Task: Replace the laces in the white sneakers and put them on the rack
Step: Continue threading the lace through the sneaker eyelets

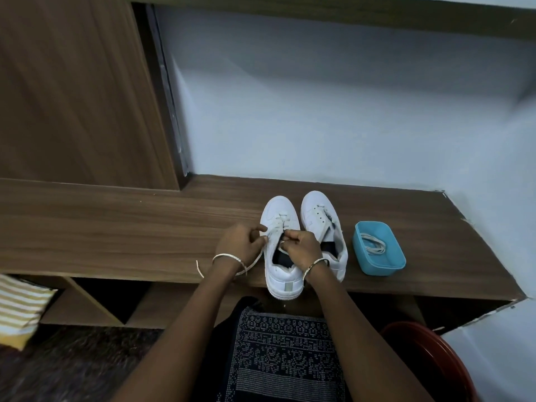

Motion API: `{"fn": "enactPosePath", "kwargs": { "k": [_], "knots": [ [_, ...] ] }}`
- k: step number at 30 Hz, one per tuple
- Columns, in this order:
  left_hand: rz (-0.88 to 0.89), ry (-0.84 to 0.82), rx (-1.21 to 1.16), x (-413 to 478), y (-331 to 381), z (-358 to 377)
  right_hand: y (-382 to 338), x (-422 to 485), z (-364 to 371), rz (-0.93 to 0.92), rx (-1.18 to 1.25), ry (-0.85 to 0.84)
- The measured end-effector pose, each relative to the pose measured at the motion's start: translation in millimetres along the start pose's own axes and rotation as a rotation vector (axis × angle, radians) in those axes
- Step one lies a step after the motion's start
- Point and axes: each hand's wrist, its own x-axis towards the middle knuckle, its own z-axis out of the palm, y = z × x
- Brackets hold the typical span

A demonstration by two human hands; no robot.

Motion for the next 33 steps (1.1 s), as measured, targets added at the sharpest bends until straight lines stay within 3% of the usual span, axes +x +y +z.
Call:
{"fn": "enactPosePath", "kwargs": {
  "k": [6, 9, 11, 17, 21, 23, 27, 31, 33],
  "knots": [
    [-0.049, 0.018, 0.077, 21.2, 16.4, 17.9, 2.8, -1.7, 0.6, -0.028, -0.016, 0.040],
    [-0.056, 0.037, -0.064, 21.2, 15.1, 22.3, 4.8, -1.3, 1.8, -0.027, -0.016, 0.044],
    [-0.147, 0.035, -0.333, 16.7, 14.3, 25.2, 5.0, -1.6, 1.9, -0.036, -0.020, 0.044],
    [-0.467, 0.089, -1.446, 9.0, 9.8, 15.8, 6.7, -3.2, 2.5, -0.056, -0.032, 0.052],
    [-0.520, 0.197, -1.784, -2.0, -2.1, -2.3, 5.7, -5.2, 2.9, -0.064, -0.045, 0.063],
    [-0.549, 0.231, -1.706, -4.9, -8.6, -8.3, 5.3, -5.7, 2.8, -0.059, -0.040, 0.059],
    [-0.500, 0.297, -1.174, -8.3, -22.7, -12.0, 6.0, -4.7, 3.8, -0.062, -0.049, 0.078],
    [-0.281, 0.172, -0.414, -12.5, -35.2, -10.7, 8.1, -3.3, 4.5, -0.078, -0.078, 0.095],
    [-0.179, 0.077, -0.248, -12.3, -30.5, -6.1, 9.2, -2.5, 5.0, -0.078, -0.088, 0.096]
  ]
}}
